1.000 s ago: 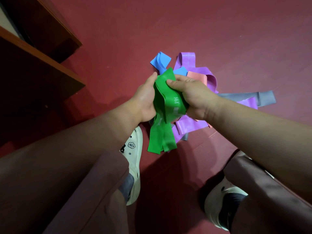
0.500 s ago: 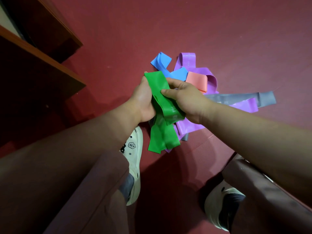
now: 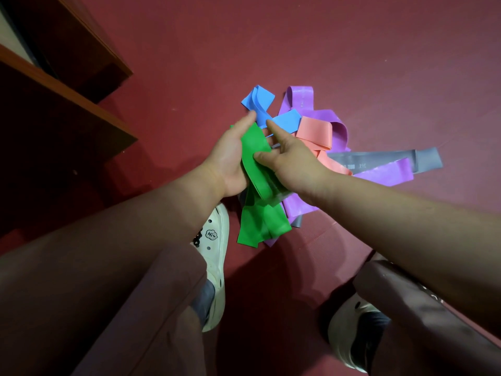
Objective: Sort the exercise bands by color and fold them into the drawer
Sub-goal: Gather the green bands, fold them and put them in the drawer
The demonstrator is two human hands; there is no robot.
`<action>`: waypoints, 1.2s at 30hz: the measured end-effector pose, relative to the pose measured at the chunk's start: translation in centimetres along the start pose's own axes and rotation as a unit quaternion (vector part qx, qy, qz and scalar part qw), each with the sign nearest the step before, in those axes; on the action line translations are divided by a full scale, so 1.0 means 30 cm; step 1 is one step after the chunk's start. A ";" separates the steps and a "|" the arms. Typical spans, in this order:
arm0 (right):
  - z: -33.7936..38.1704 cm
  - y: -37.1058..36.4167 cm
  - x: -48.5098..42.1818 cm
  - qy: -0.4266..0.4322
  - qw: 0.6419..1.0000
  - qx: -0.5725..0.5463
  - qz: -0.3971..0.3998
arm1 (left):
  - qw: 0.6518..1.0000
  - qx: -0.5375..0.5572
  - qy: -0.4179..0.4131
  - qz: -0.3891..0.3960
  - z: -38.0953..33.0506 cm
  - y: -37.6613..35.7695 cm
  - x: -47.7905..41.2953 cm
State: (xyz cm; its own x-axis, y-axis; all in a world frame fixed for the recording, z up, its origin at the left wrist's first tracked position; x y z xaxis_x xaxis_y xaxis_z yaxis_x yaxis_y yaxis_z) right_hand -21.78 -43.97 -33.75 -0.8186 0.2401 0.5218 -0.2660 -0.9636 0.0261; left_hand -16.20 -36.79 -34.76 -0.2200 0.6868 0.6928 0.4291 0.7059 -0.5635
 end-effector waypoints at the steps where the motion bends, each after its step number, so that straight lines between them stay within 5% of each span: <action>1: 0.000 0.000 0.000 0.002 1.000 0.005 0.001 | 1.000 -0.003 -0.004 -0.008 0.000 0.000 -0.001; 19: 0.188 0.091 0.256 -0.080 0.980 -0.178 -0.035 | 0.974 -0.152 -0.165 0.009 -0.287 -0.381 0.292; 24: 0.442 0.079 0.432 -0.057 0.995 -0.069 0.049 | 0.959 -0.177 -0.216 0.040 -0.382 -0.558 0.512; 36: 0.819 -0.047 0.834 -0.009 0.987 0.159 0.031 | 0.922 -0.215 -0.307 0.095 -0.436 -0.781 1.030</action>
State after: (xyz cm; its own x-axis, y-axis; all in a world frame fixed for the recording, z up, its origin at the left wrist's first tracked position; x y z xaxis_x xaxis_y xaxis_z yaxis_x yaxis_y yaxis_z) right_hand -29.37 -39.51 0.23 -0.8182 0.1805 0.5459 -0.0405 -0.9652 0.2584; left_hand -21.58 -34.37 5.74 -0.5026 0.8531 0.1400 0.7897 0.5190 -0.3271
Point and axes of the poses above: each hand's wrist, its own x-axis away from the middle knuckle, its own y-axis out of the back of the hand, z = x × y, the point moved 6 cm from there along -x, towards the middle knuckle, and after that the axes turned 8 degrees about z, right-handed, at the moved point
